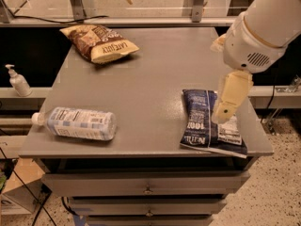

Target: Move brown chip bag near blue plastic bottle

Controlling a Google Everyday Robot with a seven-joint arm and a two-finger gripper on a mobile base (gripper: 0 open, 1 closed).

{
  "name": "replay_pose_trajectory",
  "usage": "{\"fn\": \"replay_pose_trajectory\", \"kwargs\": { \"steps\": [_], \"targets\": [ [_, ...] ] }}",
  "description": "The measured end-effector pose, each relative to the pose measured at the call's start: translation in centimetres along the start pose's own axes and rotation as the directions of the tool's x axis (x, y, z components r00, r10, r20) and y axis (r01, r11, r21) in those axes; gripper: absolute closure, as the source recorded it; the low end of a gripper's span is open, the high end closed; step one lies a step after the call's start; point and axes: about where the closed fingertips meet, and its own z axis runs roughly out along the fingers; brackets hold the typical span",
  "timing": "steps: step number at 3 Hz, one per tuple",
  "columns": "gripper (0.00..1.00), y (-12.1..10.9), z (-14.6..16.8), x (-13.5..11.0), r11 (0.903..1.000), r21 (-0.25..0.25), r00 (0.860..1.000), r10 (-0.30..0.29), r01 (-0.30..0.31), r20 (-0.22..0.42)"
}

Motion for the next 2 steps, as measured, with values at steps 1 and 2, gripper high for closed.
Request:
{"fn": "replay_pose_trajectory", "kwargs": {
  "steps": [1,2],
  "targets": [
    [0.00,-1.5,0.5,-3.1,0.9984,0.036,0.996,-0.045,0.043,0.071],
    [0.00,-4.2,2.1,-9.5,0.9866,0.085,0.960,-0.156,0.140,0.234]
  ]
}}
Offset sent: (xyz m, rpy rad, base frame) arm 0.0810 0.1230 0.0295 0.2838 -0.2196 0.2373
